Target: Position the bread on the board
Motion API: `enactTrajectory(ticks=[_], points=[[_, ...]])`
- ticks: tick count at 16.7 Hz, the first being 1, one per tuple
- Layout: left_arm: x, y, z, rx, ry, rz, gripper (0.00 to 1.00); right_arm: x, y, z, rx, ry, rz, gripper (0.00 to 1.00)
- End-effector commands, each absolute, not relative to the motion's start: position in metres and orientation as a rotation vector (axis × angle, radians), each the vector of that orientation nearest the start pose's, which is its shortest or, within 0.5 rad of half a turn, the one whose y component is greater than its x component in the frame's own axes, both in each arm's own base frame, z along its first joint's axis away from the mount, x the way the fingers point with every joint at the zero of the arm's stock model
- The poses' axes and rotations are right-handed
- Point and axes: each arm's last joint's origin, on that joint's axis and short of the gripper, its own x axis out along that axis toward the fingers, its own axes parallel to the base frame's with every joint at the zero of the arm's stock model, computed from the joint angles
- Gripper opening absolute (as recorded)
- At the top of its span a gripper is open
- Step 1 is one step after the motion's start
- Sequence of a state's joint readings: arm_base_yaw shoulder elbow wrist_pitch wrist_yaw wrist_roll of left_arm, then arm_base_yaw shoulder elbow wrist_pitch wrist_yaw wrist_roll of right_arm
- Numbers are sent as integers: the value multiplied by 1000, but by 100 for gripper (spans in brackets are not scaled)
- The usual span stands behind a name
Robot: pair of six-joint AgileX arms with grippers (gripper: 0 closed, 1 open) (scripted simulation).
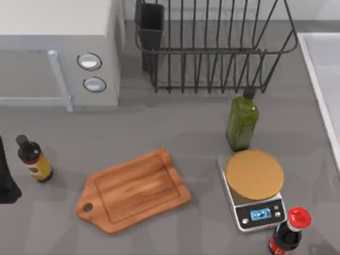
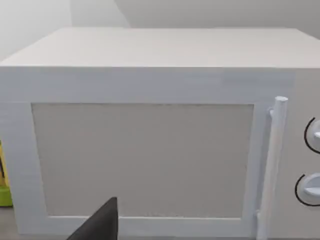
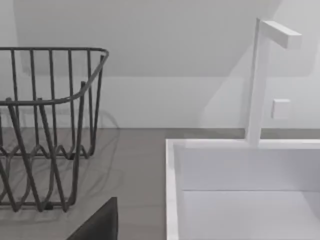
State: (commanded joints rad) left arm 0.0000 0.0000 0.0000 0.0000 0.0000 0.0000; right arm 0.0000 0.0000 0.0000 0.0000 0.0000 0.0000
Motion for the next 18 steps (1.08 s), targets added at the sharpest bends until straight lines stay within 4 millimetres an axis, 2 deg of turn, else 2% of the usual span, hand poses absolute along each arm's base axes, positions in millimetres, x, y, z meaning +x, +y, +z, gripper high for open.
enactTrajectory(ticks=[3,5,8,10,12,14,16,18], points=[[106,-1,162,2,10,4,100,106,-1,160,0,0,0,100],[106,1,171,14,52,20,100,106,-1,160,0,0,0,100],[112,5,200,47,167,48,100,106,-1,160,0,0,0,100],[122,8,225,77,278,60,100,106,-1,160,0,0,0,100],[143,13,247,106,431,61,100,106,-1,160,0,0,0,100],[176,22,258,127,631,49,100,106,-1,160,0,0,0,100],[215,33,254,133,853,27,100,106,-1,160,0,0,0,100],[251,47,242,126,1057,2,100,106,-1,160,0,0,0,100]])
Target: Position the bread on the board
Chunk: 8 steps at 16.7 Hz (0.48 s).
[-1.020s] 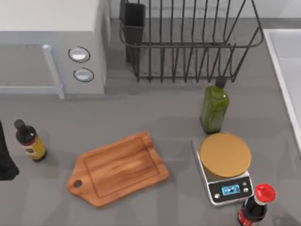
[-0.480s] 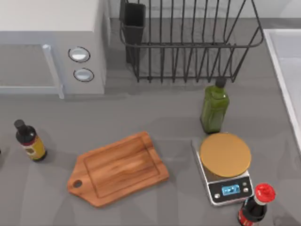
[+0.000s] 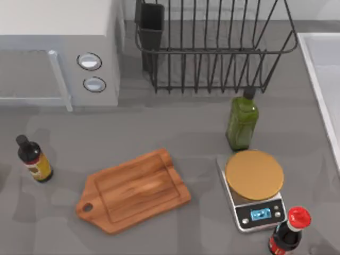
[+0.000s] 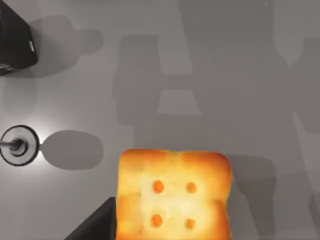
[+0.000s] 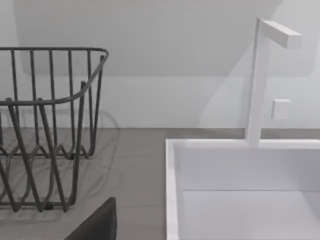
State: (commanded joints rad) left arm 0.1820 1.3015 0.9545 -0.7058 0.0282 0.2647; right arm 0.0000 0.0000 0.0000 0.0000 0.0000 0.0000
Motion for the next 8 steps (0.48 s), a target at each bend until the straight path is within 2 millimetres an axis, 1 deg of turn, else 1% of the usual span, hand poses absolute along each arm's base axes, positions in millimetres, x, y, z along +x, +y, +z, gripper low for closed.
enactTrajectory(ticks=[2,4,6,8], points=[[279,61,225,111,1231,-21,100,106,-1,160,0,0,0,100],[299,74,209,95,1372,-43,100,106,-1,160,0,0,0,100],[312,83,195,85,1479,-62,100,106,-1,160,0,0,0,100],[318,88,187,83,1547,-78,100,106,-1,160,0,0,0,100]])
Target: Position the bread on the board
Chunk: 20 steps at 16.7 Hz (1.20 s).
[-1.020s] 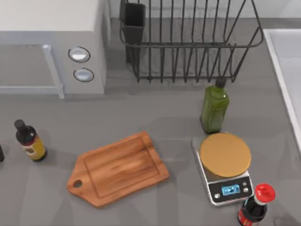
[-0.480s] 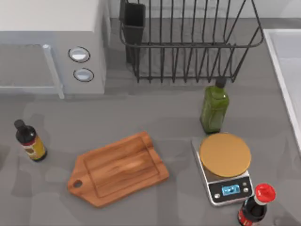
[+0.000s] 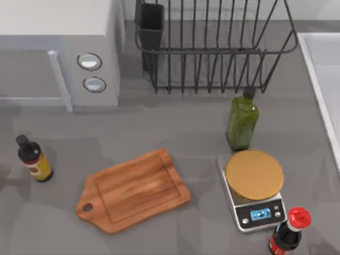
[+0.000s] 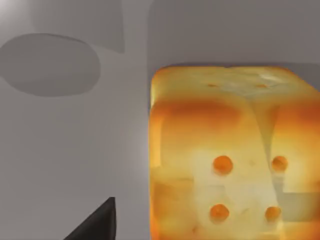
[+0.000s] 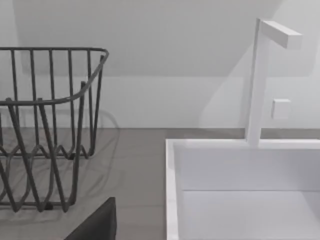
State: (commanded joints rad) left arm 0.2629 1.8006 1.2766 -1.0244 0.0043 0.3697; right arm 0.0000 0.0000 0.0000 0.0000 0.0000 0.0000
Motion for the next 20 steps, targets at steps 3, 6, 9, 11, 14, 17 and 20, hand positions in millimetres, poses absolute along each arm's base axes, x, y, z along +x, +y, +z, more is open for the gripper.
enactTrajectory(ticks=[3,6,9,11,14,17,20], points=[[321,90,184,84,1570,-84,100,106,-1,160,0,0,0,100],[321,88,184,87,1568,-88,100,106,-1,160,0,0,0,100],[317,90,176,84,1570,-84,100,106,-1,160,0,0,0,100],[315,93,162,83,1571,-84,100,106,-1,160,0,0,0,100],[315,93,135,83,1571,-84,100,106,-1,160,0,0,0,100],[319,90,116,83,1571,-84,100,106,-1,160,0,0,0,100],[321,90,114,84,1570,-84,100,106,-1,160,0,0,0,100]])
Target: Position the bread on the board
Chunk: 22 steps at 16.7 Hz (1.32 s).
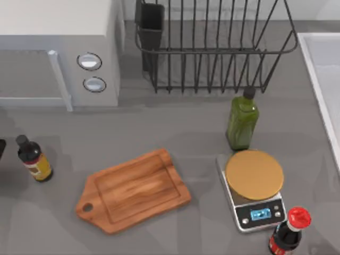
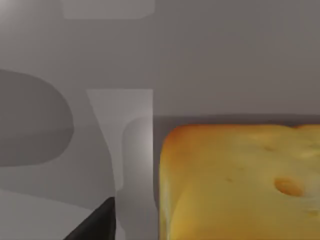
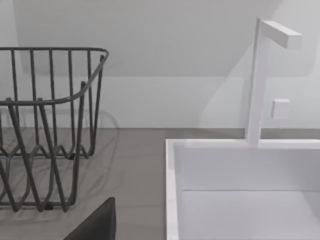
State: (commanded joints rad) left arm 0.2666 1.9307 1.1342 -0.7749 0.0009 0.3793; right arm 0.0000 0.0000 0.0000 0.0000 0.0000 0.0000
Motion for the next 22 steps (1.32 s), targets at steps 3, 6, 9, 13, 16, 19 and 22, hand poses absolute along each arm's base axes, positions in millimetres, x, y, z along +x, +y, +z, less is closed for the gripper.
enactTrajectory(ticks=[3,6,9,13,16,19,22], points=[[321,90,114,84,1570,-84,85,106,-1,160,0,0,0,100],[321,90,114,84,1570,-84,62,106,-1,160,0,0,0,100],[321,90,114,84,1570,-84,40,106,-1,160,0,0,0,100],[321,90,114,84,1570,-84,10,106,-1,160,0,0,0,100],[321,90,114,84,1570,-84,0,106,-1,160,0,0,0,100],[321,90,114,84,1570,-84,0,106,-1,160,0,0,0,100],[321,90,114,84,1570,-84,0,106,-1,160,0,0,0,100]])
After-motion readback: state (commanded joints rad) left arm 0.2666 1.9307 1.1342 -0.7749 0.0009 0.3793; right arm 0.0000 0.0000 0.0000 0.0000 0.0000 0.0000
